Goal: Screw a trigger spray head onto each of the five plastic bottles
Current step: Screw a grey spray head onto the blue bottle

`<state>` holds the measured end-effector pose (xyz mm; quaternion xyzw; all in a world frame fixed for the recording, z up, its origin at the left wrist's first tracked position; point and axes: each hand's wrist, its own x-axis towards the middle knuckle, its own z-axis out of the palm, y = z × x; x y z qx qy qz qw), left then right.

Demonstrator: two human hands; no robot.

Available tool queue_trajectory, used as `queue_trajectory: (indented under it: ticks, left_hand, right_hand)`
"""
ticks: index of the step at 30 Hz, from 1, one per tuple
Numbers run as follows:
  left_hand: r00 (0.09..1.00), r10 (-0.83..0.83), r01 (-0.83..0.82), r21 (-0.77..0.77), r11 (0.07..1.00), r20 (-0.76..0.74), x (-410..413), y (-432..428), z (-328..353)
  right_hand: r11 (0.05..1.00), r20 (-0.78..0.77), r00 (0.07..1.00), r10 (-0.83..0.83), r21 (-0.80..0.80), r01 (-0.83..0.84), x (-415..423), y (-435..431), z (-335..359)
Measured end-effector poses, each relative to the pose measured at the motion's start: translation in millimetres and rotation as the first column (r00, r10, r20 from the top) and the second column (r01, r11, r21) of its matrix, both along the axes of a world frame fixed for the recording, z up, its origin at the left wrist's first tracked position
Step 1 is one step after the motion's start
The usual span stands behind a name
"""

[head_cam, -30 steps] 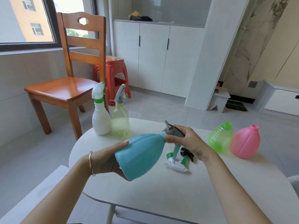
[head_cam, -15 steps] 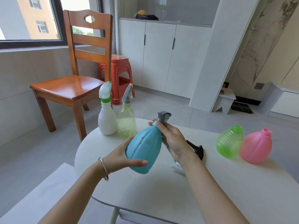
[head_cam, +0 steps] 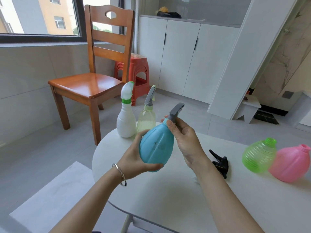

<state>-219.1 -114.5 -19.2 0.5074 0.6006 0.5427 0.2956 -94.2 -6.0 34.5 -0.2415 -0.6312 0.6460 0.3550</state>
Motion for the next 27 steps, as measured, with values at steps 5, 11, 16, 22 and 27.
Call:
queue_trajectory:
  ticks: [5,11,16,22,27]
  left_hand:
    - [0.986,0.167,-0.164,0.124,0.979,-0.02,-24.9,-10.1,6.1]
    - [0.932,0.271,-0.257,0.086,0.962,-0.241,-75.1,-33.0,-4.4]
    - [0.928,0.292,-0.31,-0.042,0.95,-0.23,-104.7,-34.6,-29.2]
    - [0.921,0.328,-0.343,-0.039,0.939,-0.209,-125.3,-32.3,-54.5]
    - [0.925,0.333,-0.348,-0.061,0.935,-0.181,-131.7,-31.4,-62.5]
  right_hand:
    - [0.992,0.146,0.983,0.114,0.044,-0.122,-18.8,-13.9,-11.9]
    - [0.977,0.182,0.968,0.17,0.099,-0.19,-64.3,-32.4,-24.5]
    - [0.978,0.241,0.96,0.143,0.116,-0.175,-99.6,-41.8,-53.3]
    - [0.978,0.227,0.966,0.127,0.134,-0.16,-120.5,-42.9,-77.7]
    - [0.979,0.231,0.965,0.123,0.13,-0.156,-129.4,-40.8,-88.0]
